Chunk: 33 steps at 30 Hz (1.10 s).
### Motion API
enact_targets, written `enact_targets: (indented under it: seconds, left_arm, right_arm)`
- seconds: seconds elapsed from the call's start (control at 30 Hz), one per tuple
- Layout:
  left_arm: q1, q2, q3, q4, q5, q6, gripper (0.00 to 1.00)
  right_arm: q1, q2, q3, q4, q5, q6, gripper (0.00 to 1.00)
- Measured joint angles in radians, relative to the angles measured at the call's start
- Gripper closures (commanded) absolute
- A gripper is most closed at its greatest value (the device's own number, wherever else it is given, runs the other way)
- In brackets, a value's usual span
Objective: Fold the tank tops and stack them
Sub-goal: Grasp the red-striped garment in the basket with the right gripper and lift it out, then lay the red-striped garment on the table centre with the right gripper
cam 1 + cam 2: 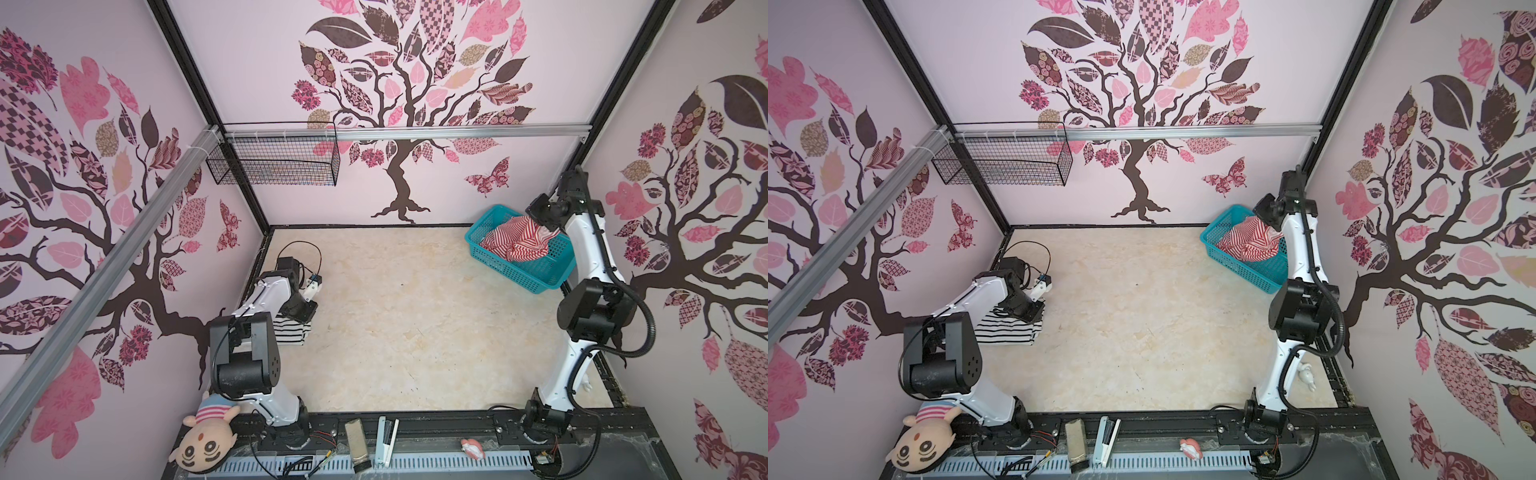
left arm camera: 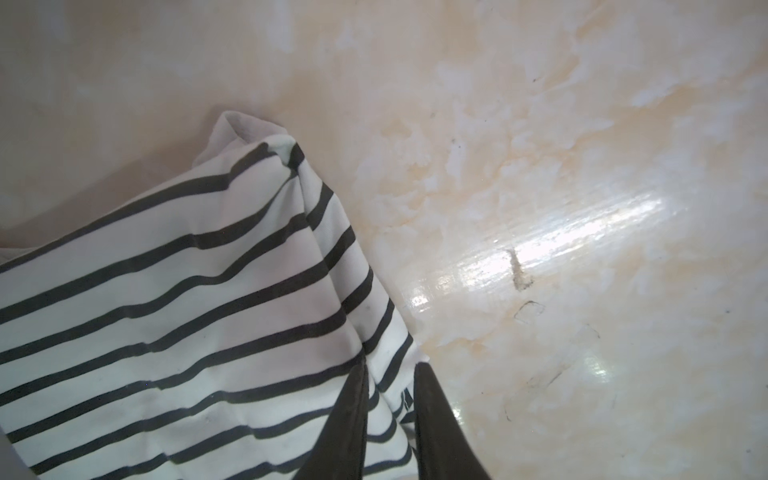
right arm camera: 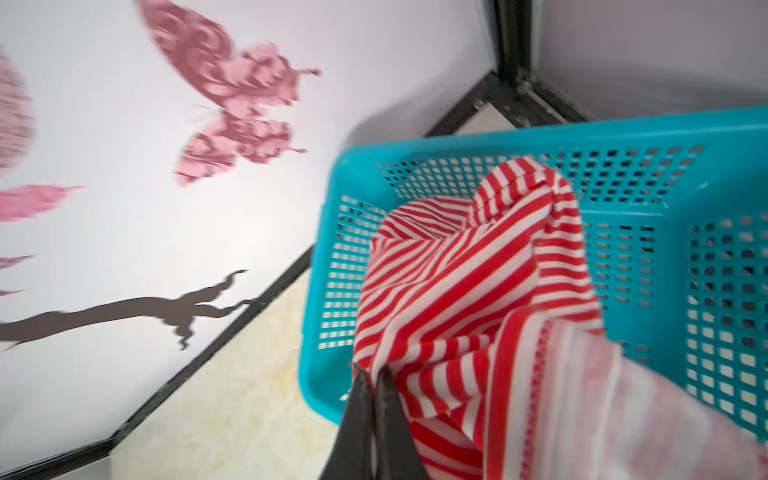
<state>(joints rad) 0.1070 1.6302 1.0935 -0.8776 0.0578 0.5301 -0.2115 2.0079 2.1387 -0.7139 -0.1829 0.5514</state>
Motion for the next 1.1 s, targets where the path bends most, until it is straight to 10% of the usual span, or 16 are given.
enact_targets:
  seconds: [0.33,0.9,1.1]
  left_arm:
    - [0.0,-0.019,0.0,-0.011,0.063,-0.031,0.76]
    - [0.0,-0.047,0.0,-0.019,0.146,-0.082,0.74]
    - [0.0,-0.072,-0.001,-0.016,0.146,-0.092,0.74]
  right_arm:
    - [0.081,-0.251,0.069,0.035,-0.167,0.094,1.0]
    - [0.705,-0.332,0.119,0.146,-0.167,0.182,1.0]
    - [0.788,-0.361,-0.183,0.222,-0.119,0.186,1.0]
